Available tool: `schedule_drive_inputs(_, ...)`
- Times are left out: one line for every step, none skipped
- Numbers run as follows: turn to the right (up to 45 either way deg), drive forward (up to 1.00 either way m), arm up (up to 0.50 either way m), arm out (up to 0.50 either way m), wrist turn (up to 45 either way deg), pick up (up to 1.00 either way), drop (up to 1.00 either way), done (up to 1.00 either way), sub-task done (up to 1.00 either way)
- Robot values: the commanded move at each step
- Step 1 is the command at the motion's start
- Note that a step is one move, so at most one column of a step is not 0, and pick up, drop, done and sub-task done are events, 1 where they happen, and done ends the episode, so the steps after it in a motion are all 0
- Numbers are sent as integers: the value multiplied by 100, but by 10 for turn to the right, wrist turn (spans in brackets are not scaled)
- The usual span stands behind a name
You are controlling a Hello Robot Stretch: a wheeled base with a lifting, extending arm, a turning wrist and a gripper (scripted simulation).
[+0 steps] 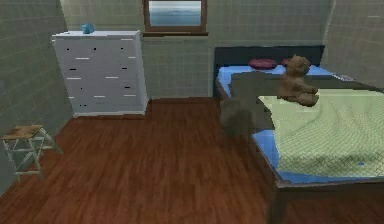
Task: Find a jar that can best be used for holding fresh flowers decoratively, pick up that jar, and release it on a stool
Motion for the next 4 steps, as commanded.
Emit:
schedule_drive_inputs(-30,0,0,0,0,0,0,0,0)
schedule_drive_inputs(0,40,0,0,0,0,0,0,0)
schedule_drive_inputs(-300,0,0,0,0,0,0,0,0)
schedule_drive_inputs(0,100,0,0,0,0,0,0,0)
